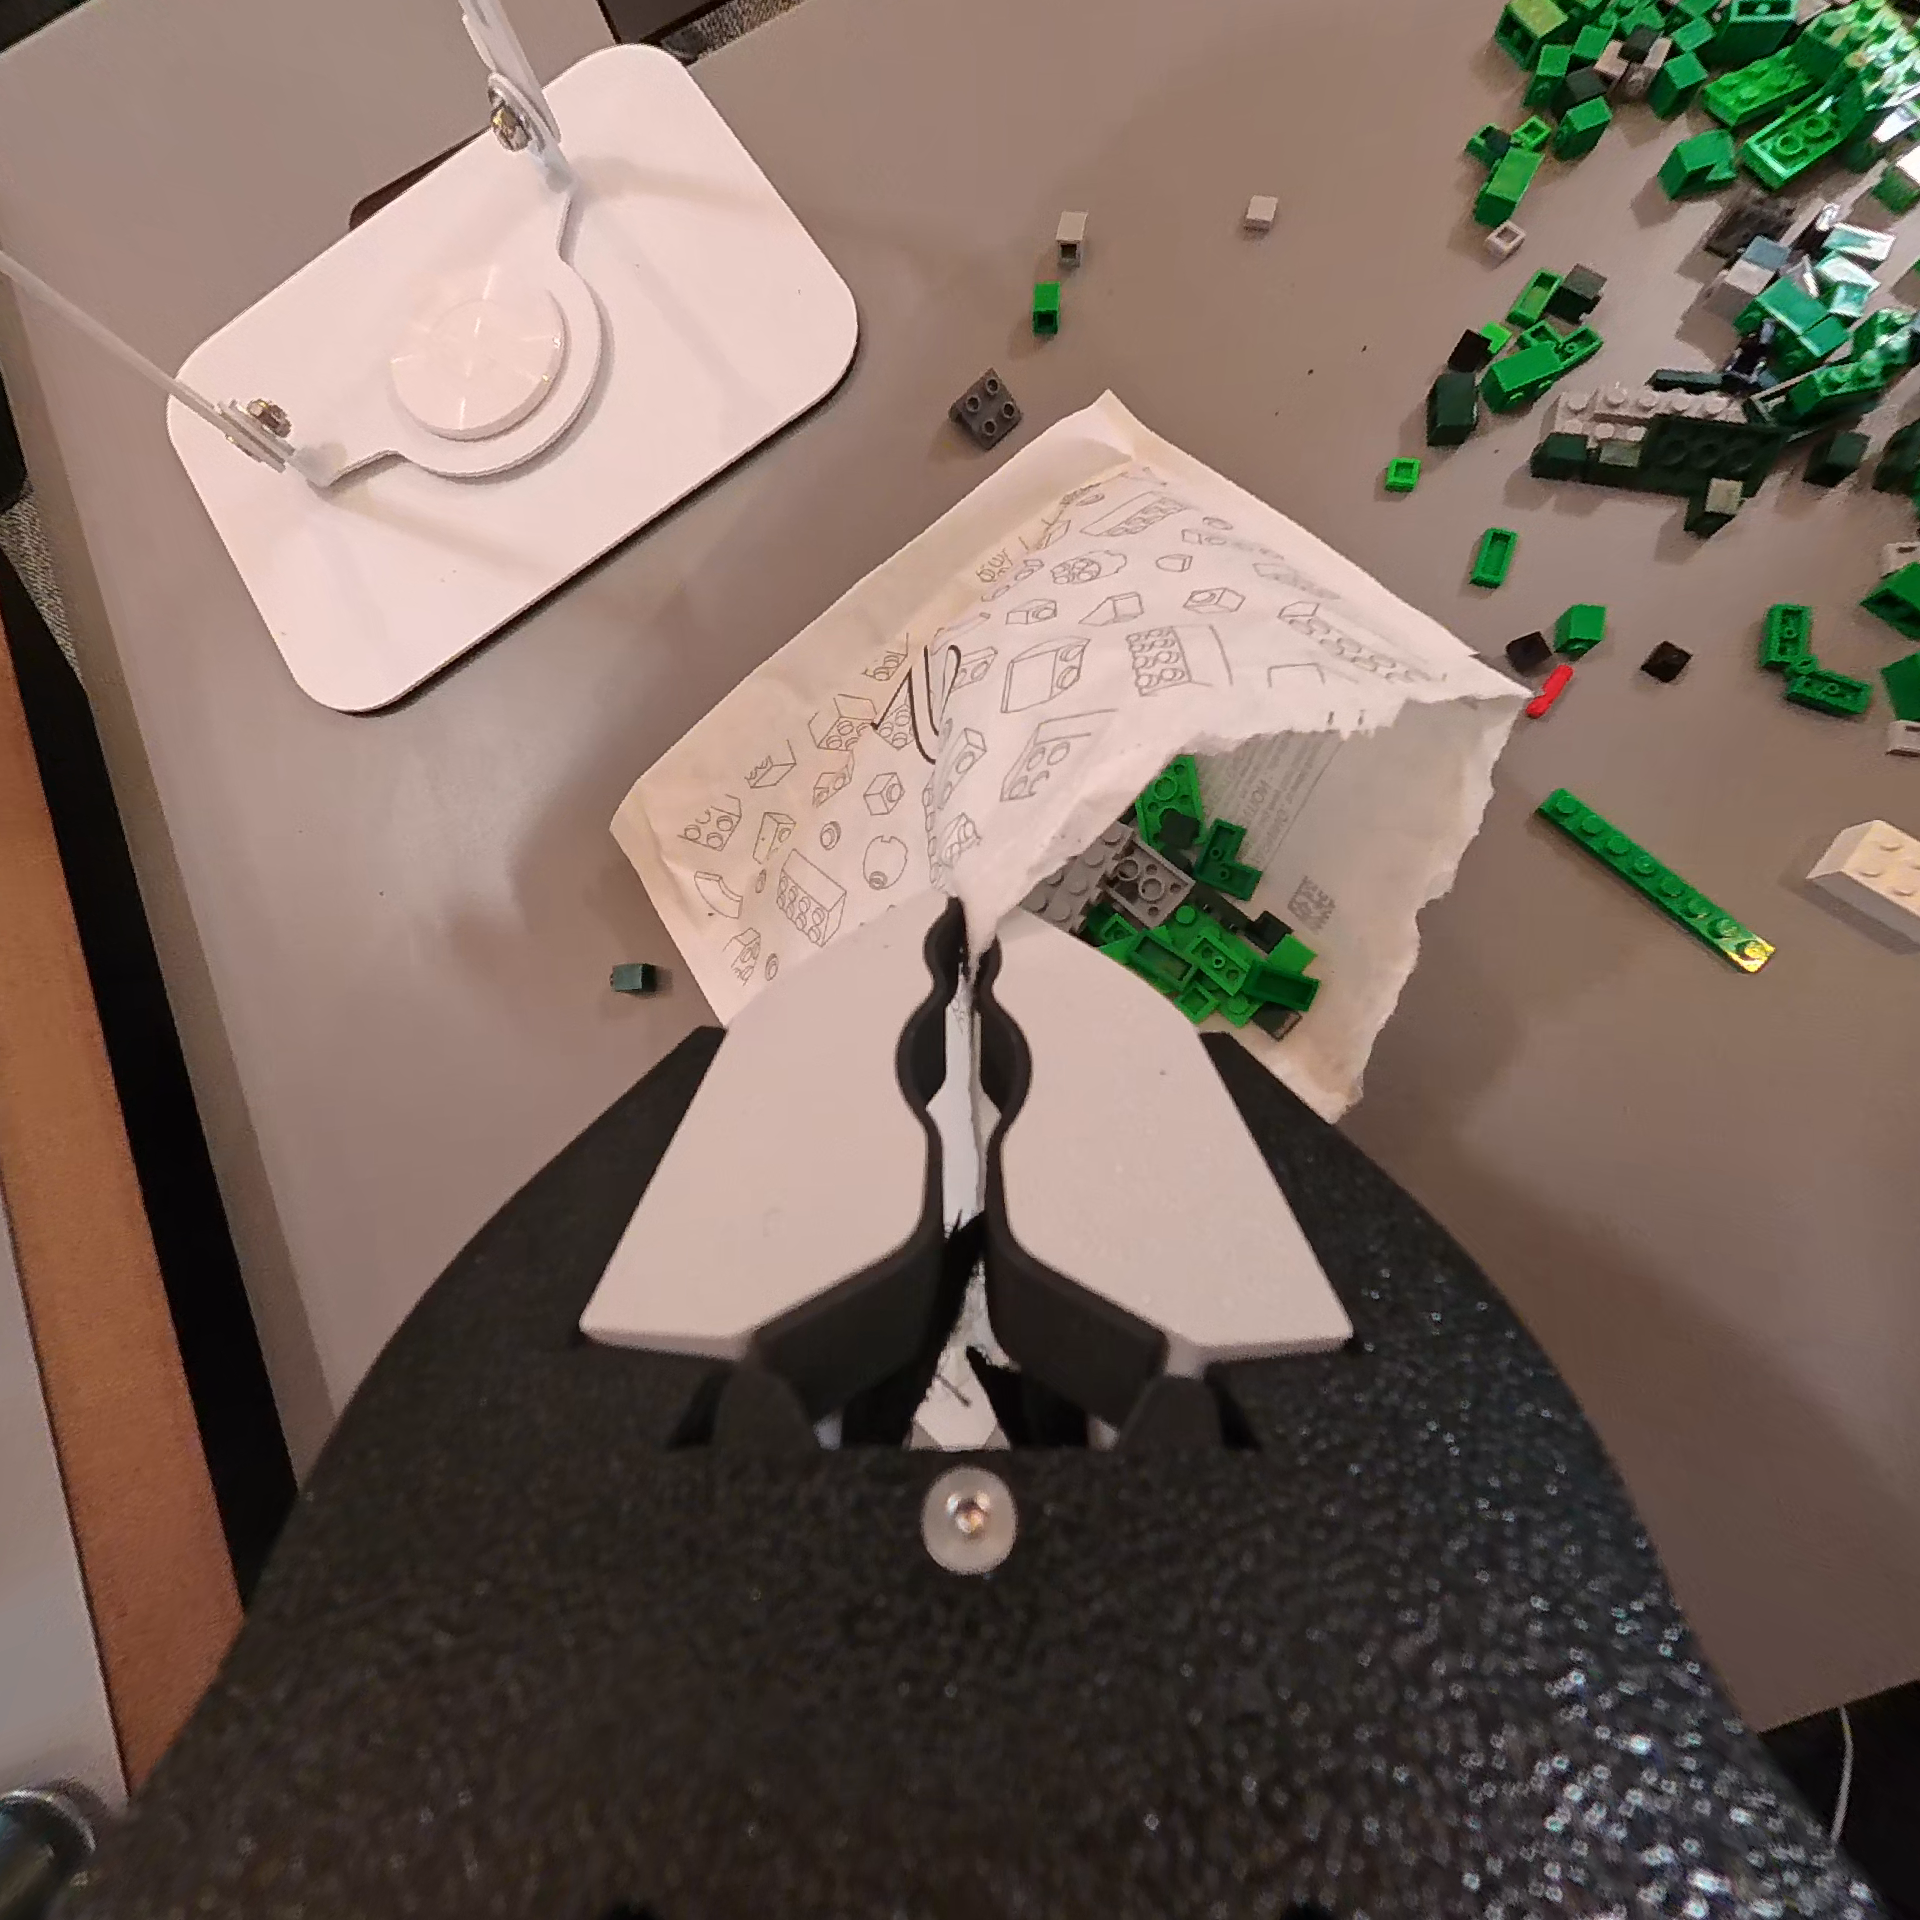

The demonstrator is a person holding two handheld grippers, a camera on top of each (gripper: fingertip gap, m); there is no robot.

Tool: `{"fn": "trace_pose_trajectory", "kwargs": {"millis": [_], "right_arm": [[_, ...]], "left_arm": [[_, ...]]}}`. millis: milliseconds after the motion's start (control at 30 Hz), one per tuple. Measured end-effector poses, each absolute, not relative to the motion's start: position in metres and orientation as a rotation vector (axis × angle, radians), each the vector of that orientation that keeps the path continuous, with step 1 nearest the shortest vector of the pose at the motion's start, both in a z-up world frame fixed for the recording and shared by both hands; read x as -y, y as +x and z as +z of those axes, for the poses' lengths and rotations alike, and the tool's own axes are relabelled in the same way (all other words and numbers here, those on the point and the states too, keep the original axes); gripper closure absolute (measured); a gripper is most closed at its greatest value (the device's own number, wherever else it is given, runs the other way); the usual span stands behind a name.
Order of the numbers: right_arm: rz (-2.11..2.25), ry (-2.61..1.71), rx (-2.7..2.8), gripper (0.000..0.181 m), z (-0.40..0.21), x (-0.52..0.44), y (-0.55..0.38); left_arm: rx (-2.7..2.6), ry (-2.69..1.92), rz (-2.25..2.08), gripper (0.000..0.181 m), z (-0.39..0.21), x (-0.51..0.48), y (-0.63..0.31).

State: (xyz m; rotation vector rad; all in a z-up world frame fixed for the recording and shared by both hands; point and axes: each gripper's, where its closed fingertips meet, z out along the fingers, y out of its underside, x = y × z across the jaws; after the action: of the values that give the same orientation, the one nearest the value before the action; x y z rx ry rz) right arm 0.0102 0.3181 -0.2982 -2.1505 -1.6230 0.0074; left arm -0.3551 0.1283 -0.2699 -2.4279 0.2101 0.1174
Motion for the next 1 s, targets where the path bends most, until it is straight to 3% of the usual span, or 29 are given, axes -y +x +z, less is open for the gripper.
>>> {"fn": "trace_pose_trajectory", "kwargs": {"millis": [200, 333, 1000], "right_arm": [[0.276, -2.505, 1.533, 0.168, -0.326, -0.291, 0.029], [0.218, -2.591, 1.521, 0.159, -0.342, -0.294, 0.040], [0.246, -2.499, 1.432, 0.166, -0.331, -0.314, 0.042]], "left_arm": [[-0.217, -2.435, 0.116, 0.181, -0.271, -0.129, -0.354], [-0.220, -2.437, 0.116, 0.181, -0.272, -0.129, -0.353], [-0.225, -2.450, 0.113, 0.181, -0.275, -0.128, -0.353]]}}
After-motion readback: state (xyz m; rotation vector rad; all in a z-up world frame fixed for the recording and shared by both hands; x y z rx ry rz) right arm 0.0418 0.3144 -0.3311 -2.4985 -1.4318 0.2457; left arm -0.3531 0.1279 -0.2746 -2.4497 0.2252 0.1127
